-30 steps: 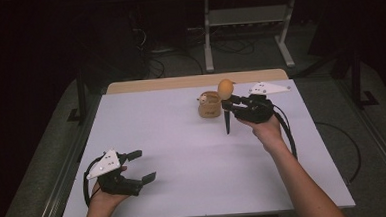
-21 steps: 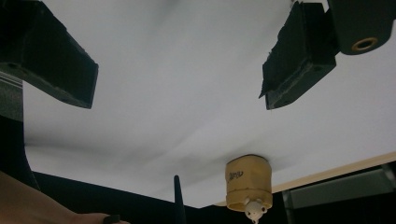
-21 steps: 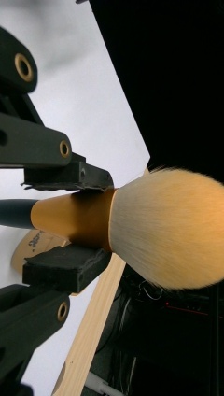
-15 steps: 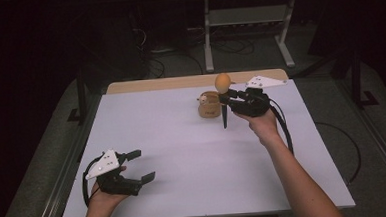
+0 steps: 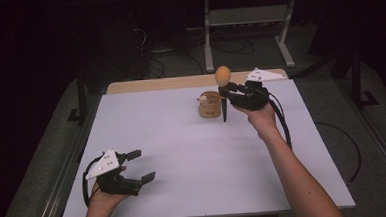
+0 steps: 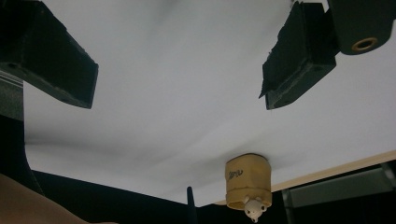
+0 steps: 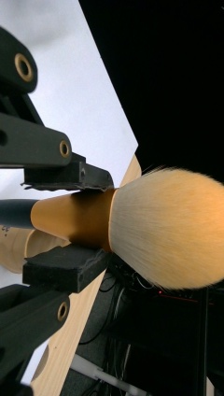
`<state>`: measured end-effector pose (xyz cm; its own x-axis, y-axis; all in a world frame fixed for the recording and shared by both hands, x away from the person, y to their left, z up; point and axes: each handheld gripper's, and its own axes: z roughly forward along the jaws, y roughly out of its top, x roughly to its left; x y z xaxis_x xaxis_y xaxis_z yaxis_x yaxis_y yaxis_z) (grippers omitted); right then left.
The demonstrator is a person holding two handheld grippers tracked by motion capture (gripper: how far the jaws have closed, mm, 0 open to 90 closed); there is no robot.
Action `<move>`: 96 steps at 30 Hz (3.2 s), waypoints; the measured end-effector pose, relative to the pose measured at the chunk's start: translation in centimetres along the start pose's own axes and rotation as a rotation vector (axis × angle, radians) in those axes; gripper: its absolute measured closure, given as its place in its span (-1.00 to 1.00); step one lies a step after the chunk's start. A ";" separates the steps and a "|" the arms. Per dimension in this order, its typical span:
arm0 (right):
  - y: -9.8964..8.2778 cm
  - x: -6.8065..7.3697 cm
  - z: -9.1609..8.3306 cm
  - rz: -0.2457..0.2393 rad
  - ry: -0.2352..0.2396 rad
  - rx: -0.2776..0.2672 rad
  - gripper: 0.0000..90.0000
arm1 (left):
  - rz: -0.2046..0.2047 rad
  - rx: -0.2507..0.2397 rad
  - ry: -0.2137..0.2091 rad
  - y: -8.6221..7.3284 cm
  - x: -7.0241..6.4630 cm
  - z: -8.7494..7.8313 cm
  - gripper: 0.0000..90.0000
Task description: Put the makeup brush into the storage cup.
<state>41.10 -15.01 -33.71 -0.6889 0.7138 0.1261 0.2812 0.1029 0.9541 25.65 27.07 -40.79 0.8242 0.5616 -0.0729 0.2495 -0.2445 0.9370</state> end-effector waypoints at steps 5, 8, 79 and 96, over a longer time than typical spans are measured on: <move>0.4 -0.1 0.3 0.000 -0.004 -0.007 0.37 | 0.003 0.001 0.001 0.0 0.0 0.0 -0.77; 0.6 -0.2 0.4 0.001 -0.007 -0.010 0.37 | 0.003 0.001 0.002 0.0 0.0 0.0 -0.77; 3.5 -2.0 5.3 0.012 -0.084 -0.055 0.37 | 0.000 -0.003 -0.002 0.0 0.1 -0.1 -0.77; 2.6 -2.3 6.9 0.015 -0.094 -0.002 0.37 | -0.006 -0.005 -0.004 0.0 0.1 -0.2 -0.77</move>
<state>48.04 -11.60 -33.38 -0.6191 0.7770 0.1140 0.2890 0.0904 0.9530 25.62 27.22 -40.75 0.8248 0.5596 -0.0804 0.2522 -0.2369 0.9382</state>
